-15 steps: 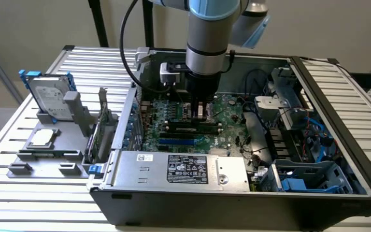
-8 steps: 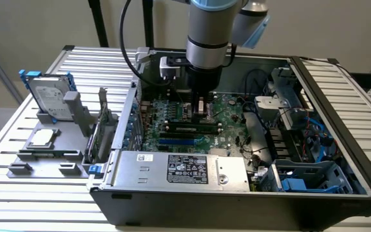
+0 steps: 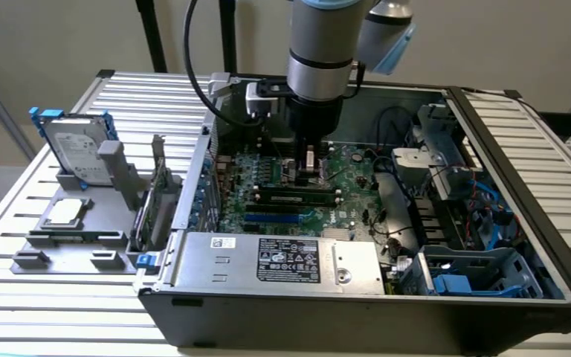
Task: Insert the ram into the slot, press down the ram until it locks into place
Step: 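Press down the ram until it locks into place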
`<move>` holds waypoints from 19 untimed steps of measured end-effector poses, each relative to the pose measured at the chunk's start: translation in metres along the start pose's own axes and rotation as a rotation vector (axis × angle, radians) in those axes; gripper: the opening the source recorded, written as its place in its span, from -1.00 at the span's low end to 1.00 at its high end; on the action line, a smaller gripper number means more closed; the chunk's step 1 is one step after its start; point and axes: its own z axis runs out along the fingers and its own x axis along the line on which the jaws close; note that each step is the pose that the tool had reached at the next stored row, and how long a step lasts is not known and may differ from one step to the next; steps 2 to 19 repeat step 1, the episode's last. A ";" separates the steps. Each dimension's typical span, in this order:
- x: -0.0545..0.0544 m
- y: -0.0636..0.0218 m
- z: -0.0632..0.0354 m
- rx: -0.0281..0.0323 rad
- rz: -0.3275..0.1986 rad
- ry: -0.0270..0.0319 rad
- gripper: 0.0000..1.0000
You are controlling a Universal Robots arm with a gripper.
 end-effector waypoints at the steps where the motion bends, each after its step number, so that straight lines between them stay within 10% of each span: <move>1: 0.000 0.0000 0.0000 0.0000 0.000 0.0000 -0.80; 19: 0.000 0.0000 0.0000 0.0000 0.000 0.0000 -0.80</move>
